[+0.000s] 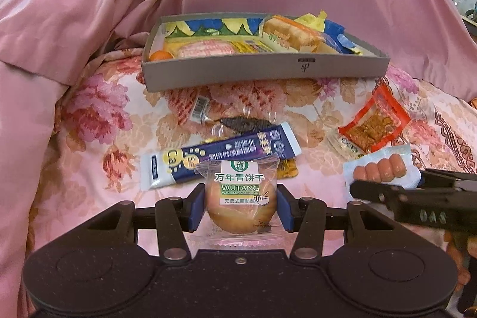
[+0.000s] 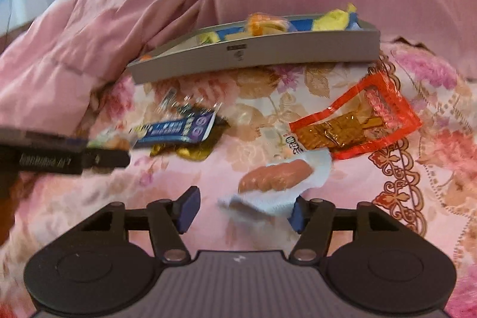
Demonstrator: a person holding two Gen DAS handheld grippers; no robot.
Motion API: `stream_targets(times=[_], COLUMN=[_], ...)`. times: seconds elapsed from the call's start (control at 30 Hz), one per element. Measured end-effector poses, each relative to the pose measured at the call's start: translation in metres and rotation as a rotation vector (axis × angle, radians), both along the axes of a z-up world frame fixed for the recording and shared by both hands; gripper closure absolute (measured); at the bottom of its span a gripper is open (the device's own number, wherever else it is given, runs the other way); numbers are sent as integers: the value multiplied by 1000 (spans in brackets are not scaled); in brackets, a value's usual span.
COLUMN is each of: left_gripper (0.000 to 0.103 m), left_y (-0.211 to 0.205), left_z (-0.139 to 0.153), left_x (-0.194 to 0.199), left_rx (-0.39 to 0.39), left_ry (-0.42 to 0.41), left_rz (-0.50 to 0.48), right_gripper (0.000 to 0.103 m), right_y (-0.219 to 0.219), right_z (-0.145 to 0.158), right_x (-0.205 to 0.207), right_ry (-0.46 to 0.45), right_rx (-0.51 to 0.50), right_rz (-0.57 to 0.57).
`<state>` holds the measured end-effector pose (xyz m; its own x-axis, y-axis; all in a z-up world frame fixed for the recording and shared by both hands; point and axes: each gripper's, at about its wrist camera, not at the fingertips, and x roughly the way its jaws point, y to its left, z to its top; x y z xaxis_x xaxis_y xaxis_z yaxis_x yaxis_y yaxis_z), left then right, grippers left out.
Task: Organize snacks
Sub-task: 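Grasp the WUTANG biscuit with left tool while right tool grasps the sausage pack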
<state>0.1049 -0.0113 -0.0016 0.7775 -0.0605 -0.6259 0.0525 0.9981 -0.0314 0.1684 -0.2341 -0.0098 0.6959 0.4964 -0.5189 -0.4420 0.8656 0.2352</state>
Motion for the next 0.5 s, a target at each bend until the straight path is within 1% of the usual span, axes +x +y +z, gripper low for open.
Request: stream_targets(times=[0.1,0.13,0.17,0.2,0.23,0.3,0.37,0.47,0.5], left_gripper=[52,52,52,52,52,52,52,52,52], left_y=[1,2,2,2,2,2,1,-1,-1], left_z=[4,5,5,6,7,11,15,25,28], left_x=[5,7,9,11,13,18,23,33,36], left_rx=[0,-2,-4,-4,-3,-1,3,15,21], left_ry=[-13,-15,-17,-19,-24,-35,-48,-72,-80], left_rz=[3,5,7,9,10,11,11,8,7], right_gripper=[39,44,57,67,71,76,78,84,84], right_y=[-4,-5,-5,-6,-5,-3,0,3,3], right_z=[-2,-3,-4,-4,-4,-3,-1,7,10], right_x=[17,21,25,27,29,28,26,25,25], right_ry=[39,50,59,65,66,55,35,11,4], right_rx=[74,86,99,103,96,89,74,76,77], right_rz=[-50,-65,-76,-81,-87,-79,-73,-61,-58])
